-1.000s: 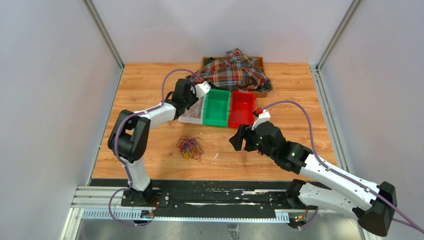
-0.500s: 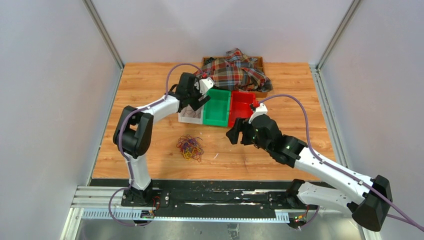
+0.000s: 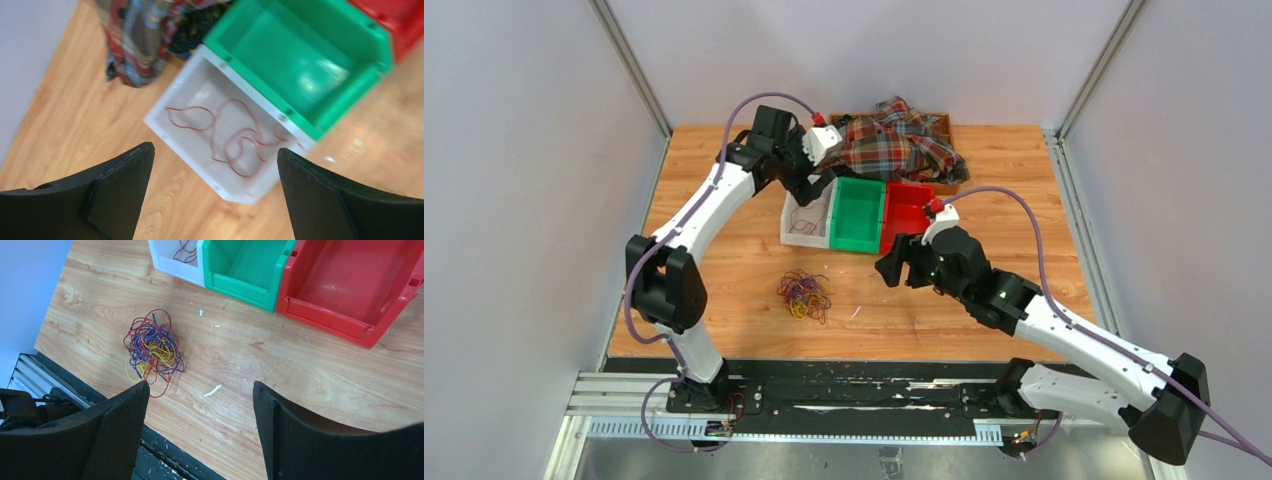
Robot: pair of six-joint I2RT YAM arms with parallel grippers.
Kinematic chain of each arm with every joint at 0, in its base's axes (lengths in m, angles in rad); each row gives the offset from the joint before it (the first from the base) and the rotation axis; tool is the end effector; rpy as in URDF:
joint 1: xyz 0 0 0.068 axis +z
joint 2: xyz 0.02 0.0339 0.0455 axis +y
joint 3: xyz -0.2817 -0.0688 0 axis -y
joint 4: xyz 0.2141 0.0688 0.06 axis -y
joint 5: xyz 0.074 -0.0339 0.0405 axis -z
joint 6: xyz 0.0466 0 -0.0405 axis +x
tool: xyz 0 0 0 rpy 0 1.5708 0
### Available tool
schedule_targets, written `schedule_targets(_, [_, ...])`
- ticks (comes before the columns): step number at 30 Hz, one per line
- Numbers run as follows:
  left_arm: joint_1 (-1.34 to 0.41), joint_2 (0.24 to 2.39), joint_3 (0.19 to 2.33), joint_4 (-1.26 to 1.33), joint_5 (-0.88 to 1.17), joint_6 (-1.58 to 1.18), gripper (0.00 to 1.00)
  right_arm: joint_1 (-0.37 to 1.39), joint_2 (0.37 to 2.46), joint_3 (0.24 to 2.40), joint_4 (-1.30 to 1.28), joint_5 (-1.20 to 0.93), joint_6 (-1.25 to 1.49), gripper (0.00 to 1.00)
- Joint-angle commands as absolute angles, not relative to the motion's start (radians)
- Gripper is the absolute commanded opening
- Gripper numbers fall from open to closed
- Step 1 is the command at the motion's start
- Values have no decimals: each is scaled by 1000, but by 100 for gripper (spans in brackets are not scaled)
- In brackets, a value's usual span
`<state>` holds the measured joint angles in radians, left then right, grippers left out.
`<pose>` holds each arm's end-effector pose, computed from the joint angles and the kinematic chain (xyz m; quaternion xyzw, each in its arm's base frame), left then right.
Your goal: Untangle the cables
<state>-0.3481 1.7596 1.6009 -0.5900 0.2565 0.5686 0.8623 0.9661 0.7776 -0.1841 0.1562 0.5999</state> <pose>0.3541 -0.1411 0.3346 0.4481 0.7927 -0.0729 0.4068 0.1312 0.1420 0.3204 -0.0641 0.8220 0.3274 0.4615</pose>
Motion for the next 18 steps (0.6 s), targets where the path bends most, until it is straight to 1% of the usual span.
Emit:
schedule_targets(1, [-342,1649,1567,-827,469,583,99,842,987,801,-140,125,558,76])
schedule_targets(3, [-343,1600,1506,-885,556,595,99,841,1012,798,-120,104,551,76])
schedule_targets(8, [-382,1471,1289,-916,683,569,92,834,1057,791,-94,80,518,73])
schedule_targets(11, [-443,1423,1185,-909,671,558,90,819,1056,788,-83,39,486,70])
schedule_targets(14, [-474,1405,1112,-828,636,494,87,814,1050,782,-81,17,463,68])
schedule_targets(18, [-483,1431,1116,-783,602,470,83,814,1034,764,-81,3,464,66])
